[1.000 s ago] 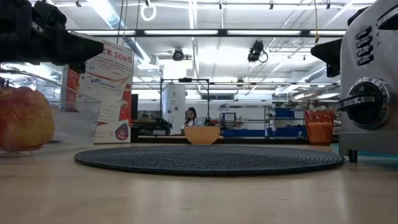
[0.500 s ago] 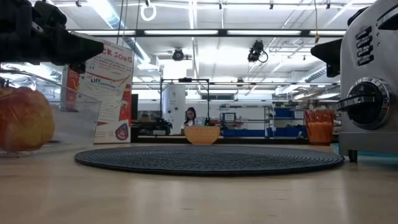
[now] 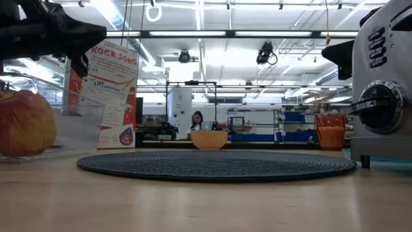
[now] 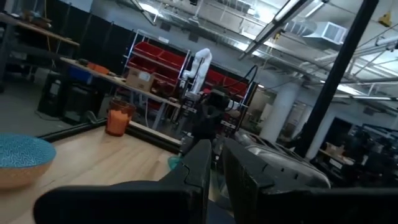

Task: Arrange a breakfast setting
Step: Put the blue bowl on the blue tablemat

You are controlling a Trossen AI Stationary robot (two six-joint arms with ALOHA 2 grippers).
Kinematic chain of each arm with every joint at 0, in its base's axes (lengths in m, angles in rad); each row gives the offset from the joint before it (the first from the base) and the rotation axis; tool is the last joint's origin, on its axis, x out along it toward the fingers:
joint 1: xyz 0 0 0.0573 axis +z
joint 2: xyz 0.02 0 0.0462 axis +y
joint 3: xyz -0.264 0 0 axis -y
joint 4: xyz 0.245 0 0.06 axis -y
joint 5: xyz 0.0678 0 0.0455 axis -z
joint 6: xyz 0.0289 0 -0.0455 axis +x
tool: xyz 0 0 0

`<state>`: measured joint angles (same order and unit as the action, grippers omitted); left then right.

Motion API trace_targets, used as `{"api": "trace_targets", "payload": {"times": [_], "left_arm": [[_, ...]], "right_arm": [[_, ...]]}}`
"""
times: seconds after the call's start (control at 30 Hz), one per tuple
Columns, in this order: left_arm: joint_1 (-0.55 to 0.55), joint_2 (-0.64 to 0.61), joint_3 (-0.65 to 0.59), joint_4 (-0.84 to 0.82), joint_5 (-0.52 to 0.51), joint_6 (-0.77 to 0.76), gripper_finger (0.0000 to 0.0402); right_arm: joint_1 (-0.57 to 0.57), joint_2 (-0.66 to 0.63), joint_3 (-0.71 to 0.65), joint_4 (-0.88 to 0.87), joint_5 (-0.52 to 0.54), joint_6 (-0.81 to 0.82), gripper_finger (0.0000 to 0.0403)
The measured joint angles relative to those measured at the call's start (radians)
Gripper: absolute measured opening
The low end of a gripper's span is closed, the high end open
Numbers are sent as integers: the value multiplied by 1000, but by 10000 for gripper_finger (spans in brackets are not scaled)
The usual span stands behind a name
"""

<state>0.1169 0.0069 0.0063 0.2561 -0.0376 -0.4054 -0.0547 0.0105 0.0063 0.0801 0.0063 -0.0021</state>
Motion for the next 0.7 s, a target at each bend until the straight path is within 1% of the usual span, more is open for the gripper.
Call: {"api": "trace_targets", "payload": {"times": [0.1,0.17,0.23,0.37,0.47,0.57,0.7], "left_arm": [[-22,25,16,-12,-3,59,50],[-40,76,63,-20,-3,105,50],[-56,142,128,-58,-17,125,50],[-82,331,278,-235,-78,121,50],[-89,466,393,-336,-134,87,50],[-89,593,504,-416,-164,23,50],[-89,733,643,-501,-180,-125,50]], "right_arm": [[0,0,0,0,0,0,46],[0,0,0,0,0,0,46],[0,0,0,0,0,0,46],[0,0,0,0,0,0,46],[0,0,0,0,0,0,46],[0,0,0,0,0,0,46],[0,0,0,0,0,0,46]]}}
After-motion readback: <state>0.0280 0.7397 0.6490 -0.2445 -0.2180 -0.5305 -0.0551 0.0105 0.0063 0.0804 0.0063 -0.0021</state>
